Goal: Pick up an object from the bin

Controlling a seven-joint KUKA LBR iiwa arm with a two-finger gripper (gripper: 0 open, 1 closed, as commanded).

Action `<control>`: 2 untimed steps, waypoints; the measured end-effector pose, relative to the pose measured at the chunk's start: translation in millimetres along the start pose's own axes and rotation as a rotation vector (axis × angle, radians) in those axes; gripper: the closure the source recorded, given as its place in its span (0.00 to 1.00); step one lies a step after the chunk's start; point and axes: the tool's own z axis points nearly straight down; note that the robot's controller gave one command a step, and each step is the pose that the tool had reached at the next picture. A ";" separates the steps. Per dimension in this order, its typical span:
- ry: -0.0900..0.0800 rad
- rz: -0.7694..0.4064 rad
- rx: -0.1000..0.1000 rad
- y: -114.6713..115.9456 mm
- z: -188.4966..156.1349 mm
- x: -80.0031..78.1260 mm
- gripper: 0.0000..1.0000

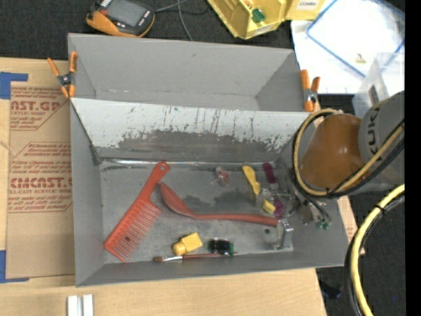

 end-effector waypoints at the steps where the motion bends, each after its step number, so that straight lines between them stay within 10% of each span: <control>1: -0.010 -0.094 0.004 33.8 8.7 -19.3 1.00; 2: -0.010 -0.094 0.005 33.9 8.7 -19.3 1.00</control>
Offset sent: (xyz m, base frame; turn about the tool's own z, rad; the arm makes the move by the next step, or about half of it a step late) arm 0.0000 0.0000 0.0000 0.0000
